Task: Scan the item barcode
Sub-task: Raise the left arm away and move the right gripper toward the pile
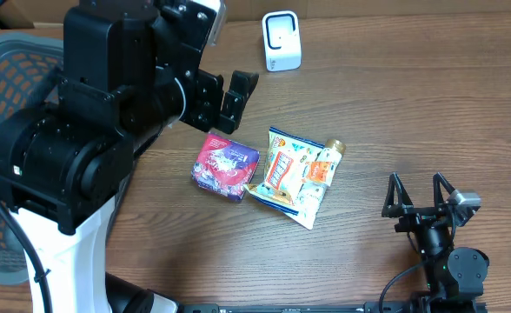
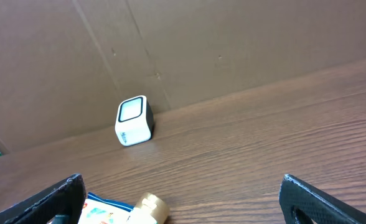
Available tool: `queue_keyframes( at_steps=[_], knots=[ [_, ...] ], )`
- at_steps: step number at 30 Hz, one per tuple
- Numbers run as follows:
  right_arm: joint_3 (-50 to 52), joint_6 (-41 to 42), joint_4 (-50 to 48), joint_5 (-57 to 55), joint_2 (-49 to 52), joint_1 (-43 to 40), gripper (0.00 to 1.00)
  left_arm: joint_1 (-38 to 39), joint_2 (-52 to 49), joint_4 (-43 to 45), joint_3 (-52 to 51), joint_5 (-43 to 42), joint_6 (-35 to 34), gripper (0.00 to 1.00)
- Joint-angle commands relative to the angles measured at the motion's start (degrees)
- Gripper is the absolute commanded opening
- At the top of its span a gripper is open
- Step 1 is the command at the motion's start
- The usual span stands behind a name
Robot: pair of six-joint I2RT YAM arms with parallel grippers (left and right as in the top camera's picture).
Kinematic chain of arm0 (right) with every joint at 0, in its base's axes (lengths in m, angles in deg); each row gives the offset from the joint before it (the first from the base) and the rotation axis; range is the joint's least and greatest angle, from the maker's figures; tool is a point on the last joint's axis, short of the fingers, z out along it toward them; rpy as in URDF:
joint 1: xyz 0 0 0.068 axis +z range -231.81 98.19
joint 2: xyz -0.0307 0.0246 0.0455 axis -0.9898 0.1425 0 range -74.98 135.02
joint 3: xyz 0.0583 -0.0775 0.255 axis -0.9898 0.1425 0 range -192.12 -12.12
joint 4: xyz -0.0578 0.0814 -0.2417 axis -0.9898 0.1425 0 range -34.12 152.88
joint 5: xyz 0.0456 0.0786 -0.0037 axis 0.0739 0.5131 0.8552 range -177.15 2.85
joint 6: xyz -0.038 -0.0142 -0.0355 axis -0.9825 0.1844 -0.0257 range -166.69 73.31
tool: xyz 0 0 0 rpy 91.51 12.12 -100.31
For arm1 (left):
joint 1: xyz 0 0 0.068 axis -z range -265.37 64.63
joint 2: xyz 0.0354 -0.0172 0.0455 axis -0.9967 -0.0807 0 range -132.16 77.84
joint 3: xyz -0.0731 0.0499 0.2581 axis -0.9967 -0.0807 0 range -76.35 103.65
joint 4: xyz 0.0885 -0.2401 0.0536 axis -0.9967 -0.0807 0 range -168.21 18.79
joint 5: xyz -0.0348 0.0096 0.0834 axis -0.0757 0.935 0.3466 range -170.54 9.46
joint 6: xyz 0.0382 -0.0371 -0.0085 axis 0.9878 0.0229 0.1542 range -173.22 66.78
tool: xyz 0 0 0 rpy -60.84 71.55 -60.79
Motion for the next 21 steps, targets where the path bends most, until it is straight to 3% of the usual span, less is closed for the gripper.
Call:
queue_keyframes(
  at_steps=[1,5,9,12,16,21],
  knots=[
    [0.39,4.37,-2.08,0.98,-0.57,0.17,1.00,-0.31,0.63,-0.76,-0.33,2.56,-0.63,1.00],
    [-5.99,9.05,-3.06,14.95,-0.57,0.17,1.00,-0.31,1.33,0.63,-0.28,4.15,-0.07,1.00],
    [-16.79,8.41,10.82,3.06,0.68,0.17,1.00,-0.31,3.13,6.80,-0.26,9.99,-0.15,1.00],
    [-26.34,7.10,23.56,0.66,5.62,0.17,1.00,-0.31,4.11,10.05,-0.26,12.11,0.00,1.00],
    [-37.81,7.15,34.97,2.67,18.51,0.24,1.00,-0.31,4.35,10.12,-0.28,13.84,-0.04,1.00],
    [-52.61,7.10,46.64,18.88,39.82,0.24,1.00,-0.31,4.33,7.06,-0.31,16.70,-0.11,1.00]
  ],
)
